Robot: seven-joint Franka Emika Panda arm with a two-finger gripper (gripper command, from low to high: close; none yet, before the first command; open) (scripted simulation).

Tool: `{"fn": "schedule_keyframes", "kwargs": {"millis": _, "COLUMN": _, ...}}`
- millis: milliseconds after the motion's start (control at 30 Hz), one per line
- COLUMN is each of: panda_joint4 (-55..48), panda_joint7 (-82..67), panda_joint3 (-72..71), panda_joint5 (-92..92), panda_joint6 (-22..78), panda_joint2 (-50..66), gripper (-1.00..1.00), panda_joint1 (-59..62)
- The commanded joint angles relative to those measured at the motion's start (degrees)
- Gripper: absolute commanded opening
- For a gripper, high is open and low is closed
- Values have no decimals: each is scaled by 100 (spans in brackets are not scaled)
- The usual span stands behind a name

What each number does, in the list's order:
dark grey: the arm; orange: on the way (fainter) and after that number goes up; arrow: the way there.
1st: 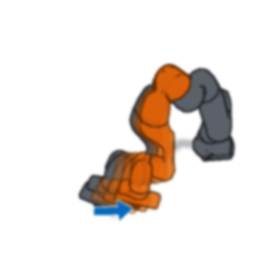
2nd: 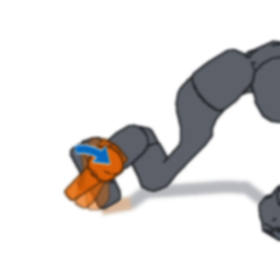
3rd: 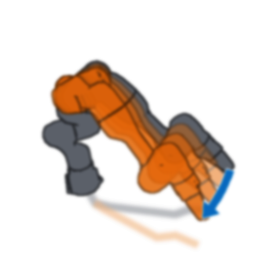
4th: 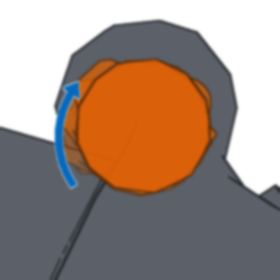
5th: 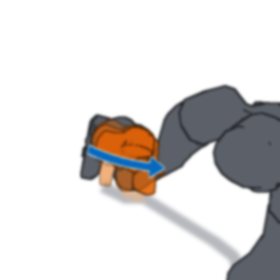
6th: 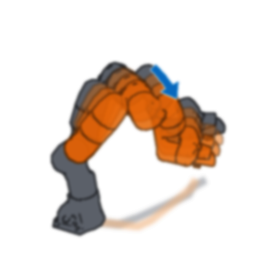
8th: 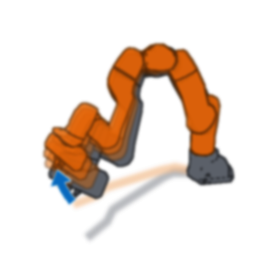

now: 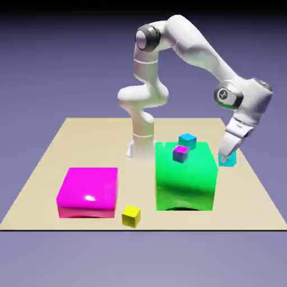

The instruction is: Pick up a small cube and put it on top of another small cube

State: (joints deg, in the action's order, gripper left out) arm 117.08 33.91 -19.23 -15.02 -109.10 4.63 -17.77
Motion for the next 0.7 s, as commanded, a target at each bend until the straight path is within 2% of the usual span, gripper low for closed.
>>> {"fn": "schedule_keyframes", "kwargs": {"millis": 0, "panda_joint4": 137, "panda_joint7": -48, "panda_joint3": -3, "panda_joint5": 110, "panda_joint6": 215, "panda_joint2": -208, "gripper": -100, "panda_joint1": 27}}
{"fn": "schedule_keyframes", "kwargs": {"millis": 300, "panda_joint4": 1281, "panda_joint7": -590, "panda_joint3": 40, "panda_joint5": 1204, "panda_joint6": 2086, "panda_joint2": -2078, "gripper": -100, "panda_joint1": 117}}
{"fn": "schedule_keyframes", "kwargs": {"millis": 367, "panda_joint4": 1285, "panda_joint7": -610, "panda_joint3": 52, "panda_joint5": 1215, "panda_joint6": 2107, "panda_joint2": -2110, "gripper": -100, "panda_joint1": 115}}
{"fn": "schedule_keyframes", "kwargs": {"millis": 533, "panda_joint4": 2311, "panda_joint7": -582, "panda_joint3": 69, "panda_joint5": 1210, "panda_joint6": 1119, "panda_joint2": -2150, "gripper": -100, "panda_joint1": 116}}
{"fn": "schedule_keyframes", "kwargs": {"millis": 567, "panda_joint4": 2312, "panda_joint7": -582, "panda_joint3": 69, "panda_joint5": 1210, "panda_joint6": 1119, "panda_joint2": -2150, "gripper": 100, "panda_joint1": 116}}
{"fn": "schedule_keyframes", "kwargs": {"millis": 667, "panda_joint4": 1897, "panda_joint7": -593, "panda_joint3": 62, "panda_joint5": 1212, "panda_joint6": 1518, "panda_joint2": -2134, "gripper": 100, "panda_joint1": 116}}
